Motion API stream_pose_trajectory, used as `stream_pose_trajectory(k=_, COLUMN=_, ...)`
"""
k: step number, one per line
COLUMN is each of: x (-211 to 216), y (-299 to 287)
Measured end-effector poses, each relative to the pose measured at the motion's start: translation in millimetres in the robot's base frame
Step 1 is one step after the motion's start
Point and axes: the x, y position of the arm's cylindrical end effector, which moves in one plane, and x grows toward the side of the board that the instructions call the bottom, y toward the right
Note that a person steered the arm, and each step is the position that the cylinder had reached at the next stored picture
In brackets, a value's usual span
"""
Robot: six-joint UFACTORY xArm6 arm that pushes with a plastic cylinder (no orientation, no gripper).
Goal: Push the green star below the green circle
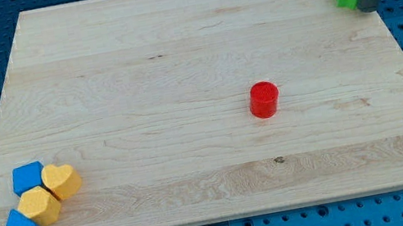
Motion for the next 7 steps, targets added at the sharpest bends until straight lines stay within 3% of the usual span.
stream_pose_trajectory(k=7, x=-59, y=-4)
